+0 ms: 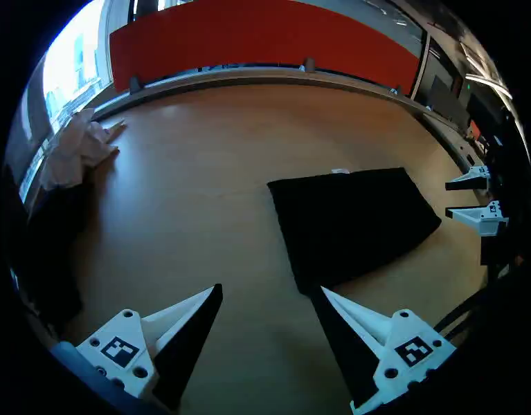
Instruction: Fold towel
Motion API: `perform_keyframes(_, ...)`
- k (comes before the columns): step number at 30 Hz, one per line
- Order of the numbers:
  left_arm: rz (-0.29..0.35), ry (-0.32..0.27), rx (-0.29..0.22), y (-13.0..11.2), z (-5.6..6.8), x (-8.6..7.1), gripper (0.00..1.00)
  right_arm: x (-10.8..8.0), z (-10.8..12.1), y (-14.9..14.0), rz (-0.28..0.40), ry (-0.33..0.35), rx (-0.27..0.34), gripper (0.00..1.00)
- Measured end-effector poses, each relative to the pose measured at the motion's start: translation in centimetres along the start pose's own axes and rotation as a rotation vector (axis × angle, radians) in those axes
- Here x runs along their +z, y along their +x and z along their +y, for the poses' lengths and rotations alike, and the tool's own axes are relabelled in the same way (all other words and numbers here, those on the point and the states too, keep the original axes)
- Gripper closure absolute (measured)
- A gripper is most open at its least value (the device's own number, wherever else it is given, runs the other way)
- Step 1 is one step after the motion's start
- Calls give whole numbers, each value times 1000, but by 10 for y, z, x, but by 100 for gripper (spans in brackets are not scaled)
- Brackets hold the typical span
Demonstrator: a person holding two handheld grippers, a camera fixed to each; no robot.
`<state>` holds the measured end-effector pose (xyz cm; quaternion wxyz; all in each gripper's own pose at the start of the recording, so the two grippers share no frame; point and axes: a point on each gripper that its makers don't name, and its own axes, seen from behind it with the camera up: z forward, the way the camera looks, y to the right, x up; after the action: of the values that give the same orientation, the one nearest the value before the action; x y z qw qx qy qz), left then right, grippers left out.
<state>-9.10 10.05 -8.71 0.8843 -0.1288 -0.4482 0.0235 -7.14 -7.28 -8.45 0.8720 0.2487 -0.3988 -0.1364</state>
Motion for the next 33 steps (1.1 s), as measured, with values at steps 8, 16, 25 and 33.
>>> perform_keyframes(8, 7, 47, -60, -15, -14, -19, 6, 3, -9, 0, -4, 41, -35, 1)
perform_keyframes(16, 10, 79, -104, -26, -23, -33, 6, 6, -14, -2, -12, 71, -63, 2)
perform_keyframes(25, 3, 103, -125, -39, -34, -46, 6, 11, -17, -24, -59, 100, -98, 9)
perform_keyframes(33, -9, 115, -144, -51, -40, -54, 6, 18, -16, -40, -99, 122, -114, 29)
